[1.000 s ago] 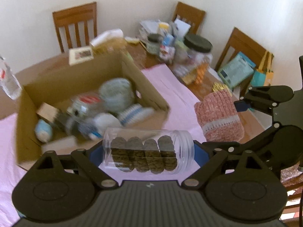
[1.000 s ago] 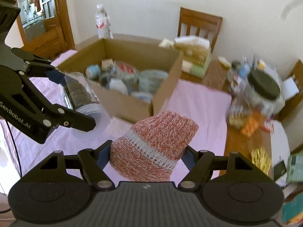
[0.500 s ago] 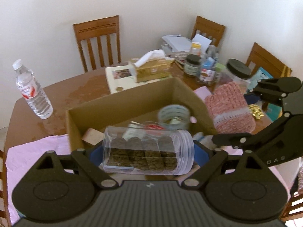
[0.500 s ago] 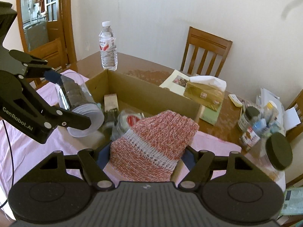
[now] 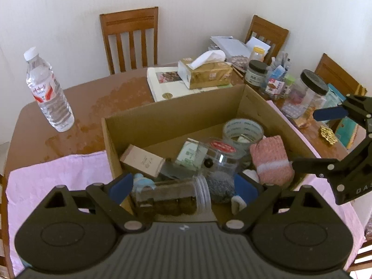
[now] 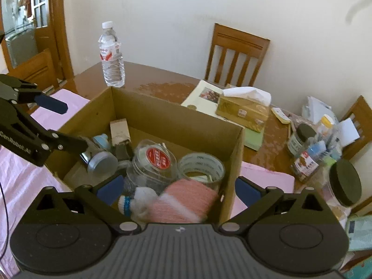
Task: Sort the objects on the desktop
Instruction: 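Carry the cookie jar and pink sock into the box and open both grippers, then grasp the small white printed box on the cloth with the right gripper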
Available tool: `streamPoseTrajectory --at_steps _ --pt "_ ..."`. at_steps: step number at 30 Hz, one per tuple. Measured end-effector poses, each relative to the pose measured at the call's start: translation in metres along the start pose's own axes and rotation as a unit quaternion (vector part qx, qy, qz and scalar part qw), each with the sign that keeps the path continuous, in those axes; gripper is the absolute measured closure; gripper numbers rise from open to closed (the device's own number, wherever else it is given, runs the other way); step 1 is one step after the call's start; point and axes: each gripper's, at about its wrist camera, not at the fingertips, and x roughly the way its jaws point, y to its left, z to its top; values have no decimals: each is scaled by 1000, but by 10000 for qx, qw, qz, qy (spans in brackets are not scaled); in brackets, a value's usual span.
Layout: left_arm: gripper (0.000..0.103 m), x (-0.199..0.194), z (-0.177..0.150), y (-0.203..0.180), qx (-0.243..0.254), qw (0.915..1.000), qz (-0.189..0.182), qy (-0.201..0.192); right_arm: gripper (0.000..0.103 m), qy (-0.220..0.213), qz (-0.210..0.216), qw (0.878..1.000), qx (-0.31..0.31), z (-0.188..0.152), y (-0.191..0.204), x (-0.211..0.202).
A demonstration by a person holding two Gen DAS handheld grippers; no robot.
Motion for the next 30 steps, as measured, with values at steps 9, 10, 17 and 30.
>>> streamPoseTrajectory --at_steps 9,10,17,30 --pt "8 -11 -15 -9 125 9998 -76 98 0 184 -248 9978 594 -41 4 -11" --pt "8 -13 -18 -11 159 9998 -51 85 0 209 -266 9971 676 -46 4 -11" --pt "8 -21 -31 -33 345 9992 202 13 0 309 -191 9920 1211 -82 2 -8" --pt "8 -15 -55 -52 198 9994 -124 257 0 1018 -170 9809 1648 -139 14 48"
